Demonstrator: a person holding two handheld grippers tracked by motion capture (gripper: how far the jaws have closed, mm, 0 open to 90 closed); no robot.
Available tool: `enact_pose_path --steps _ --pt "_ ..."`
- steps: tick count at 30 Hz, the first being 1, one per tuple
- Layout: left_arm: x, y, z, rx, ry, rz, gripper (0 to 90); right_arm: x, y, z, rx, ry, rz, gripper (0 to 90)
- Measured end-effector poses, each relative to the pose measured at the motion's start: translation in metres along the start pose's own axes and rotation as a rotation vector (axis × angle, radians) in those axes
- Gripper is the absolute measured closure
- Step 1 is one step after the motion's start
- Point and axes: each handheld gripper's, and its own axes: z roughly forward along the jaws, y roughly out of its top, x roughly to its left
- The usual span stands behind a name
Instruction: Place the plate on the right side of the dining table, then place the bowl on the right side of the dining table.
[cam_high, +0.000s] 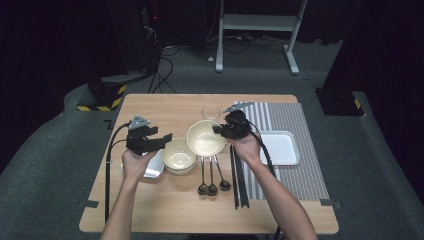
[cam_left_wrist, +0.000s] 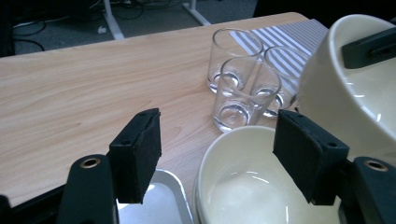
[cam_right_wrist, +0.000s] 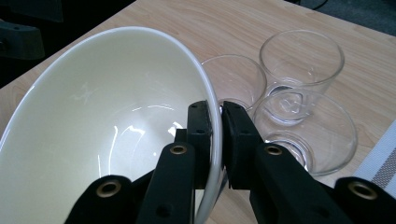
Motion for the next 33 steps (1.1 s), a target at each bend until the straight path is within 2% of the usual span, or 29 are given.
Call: enact_pose_path --steps 10,16,23,33 --pt "0.002 -0.008 0.002 0.012 0.021 -0.003 32.0 -0.011 -0.009 -0.010 -0.019 -0.013 0.039 82.0" --pt "0.003 -0.014 0.002 0.022 0.040 0.002 32.2 -0.018 -0.011 -0.014 -0.024 -0.026 0.045 82.0" --pt "0.007 -0.018 -0.004 0.006 0.056 -0.015 32.0 -0.023 -0.014 -0.019 -0.031 -0.038 0.055 82.0" --pt "0.009 -0.023 -0.004 0.013 0.080 -0.014 31.9 -0.029 -0.018 -0.028 -0.046 -0.051 0.072 82.0"
